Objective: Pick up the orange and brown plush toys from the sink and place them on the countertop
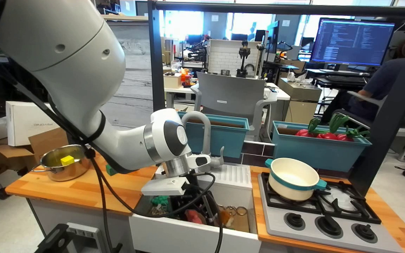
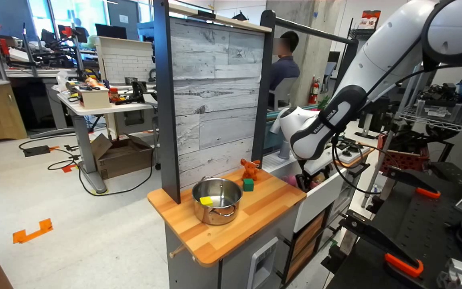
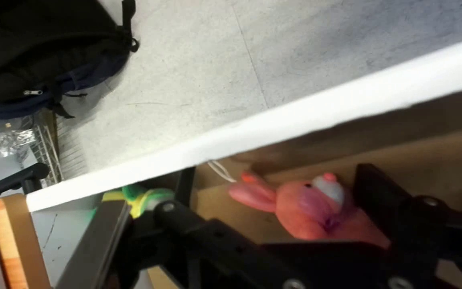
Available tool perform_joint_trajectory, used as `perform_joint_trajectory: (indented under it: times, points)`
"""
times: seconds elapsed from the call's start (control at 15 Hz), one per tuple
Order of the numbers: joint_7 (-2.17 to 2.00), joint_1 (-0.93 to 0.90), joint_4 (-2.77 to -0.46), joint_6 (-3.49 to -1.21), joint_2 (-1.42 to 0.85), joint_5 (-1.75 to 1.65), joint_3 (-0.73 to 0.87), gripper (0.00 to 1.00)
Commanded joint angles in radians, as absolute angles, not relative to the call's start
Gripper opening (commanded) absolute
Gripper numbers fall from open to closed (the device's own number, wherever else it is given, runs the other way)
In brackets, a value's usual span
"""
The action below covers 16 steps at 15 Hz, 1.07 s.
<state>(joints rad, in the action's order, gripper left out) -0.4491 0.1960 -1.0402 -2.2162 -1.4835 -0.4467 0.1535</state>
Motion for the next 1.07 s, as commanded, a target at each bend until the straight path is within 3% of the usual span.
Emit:
perform_joint_trajectory:
  times: [0.0, 0.33, 0.67, 1.0]
  points:
    - [-0.311, 0.196, -0.985, -2.144, -1.496, -0.296, 0.164, 1.00]
    - [-0.291, 0.169, -0.958, -2.110, -1.498, -0.225, 0.191, 1.00]
    - [-0.465, 0.090, -1.012, -2.234, -1.486, -0.280, 0.293, 1.00]
    - [-0.654, 0.107, -1.011, -2.243, -1.484, -0.453, 0.241, 1.00]
